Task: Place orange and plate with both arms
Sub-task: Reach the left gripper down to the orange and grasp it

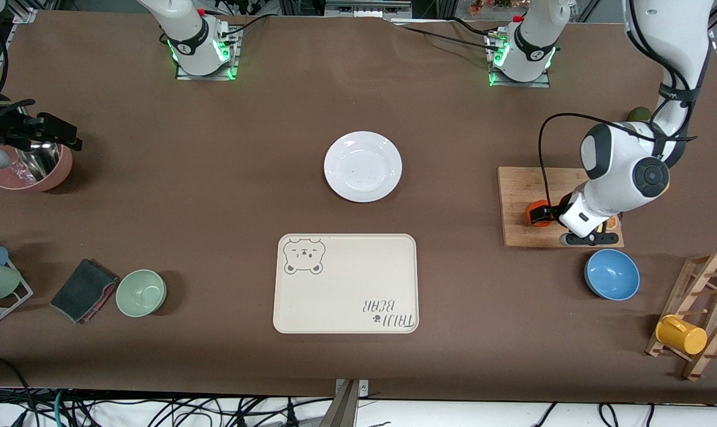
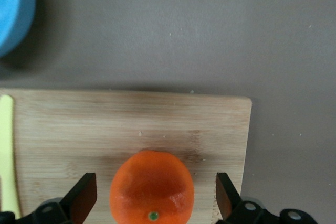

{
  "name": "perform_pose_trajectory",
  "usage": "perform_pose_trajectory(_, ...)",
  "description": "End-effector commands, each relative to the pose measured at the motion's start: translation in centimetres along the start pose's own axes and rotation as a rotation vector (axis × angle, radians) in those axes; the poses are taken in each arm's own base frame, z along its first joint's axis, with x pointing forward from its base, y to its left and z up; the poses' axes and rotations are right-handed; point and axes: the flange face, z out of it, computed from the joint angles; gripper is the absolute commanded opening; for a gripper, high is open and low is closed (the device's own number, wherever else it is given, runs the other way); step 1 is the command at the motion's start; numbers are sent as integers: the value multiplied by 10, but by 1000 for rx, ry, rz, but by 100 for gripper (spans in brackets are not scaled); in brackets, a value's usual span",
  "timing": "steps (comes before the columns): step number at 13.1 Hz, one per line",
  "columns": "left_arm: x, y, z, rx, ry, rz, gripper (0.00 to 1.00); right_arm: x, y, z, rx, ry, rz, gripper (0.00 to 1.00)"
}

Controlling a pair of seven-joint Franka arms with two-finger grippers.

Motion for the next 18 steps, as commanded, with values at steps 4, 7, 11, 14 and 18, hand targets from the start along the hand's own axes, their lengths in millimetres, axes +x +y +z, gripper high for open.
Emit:
perform_pose_trajectory(4, -15, -5, 29, -4, 24, -22, 100, 0, -2, -5, 12, -2, -11, 100)
perform_pose_trajectory(7, -15, -5, 28, -1, 24, -18, 25, -2, -2, -5, 12, -8, -11, 100)
perform_pose_trajectory(11, -9, 3, -12, -3, 89, 10, 0, -2, -2, -5, 12, -8, -11, 100)
perform_pose_trajectory(14, -9, 53, -45, -30, 112, 87, 0, -2, -2, -5, 12, -8, -11, 100)
perform_pose_trajectory(18, -33, 154, -45, -88, 95, 159, 0, -2, -2, -5, 12, -8, -11, 100)
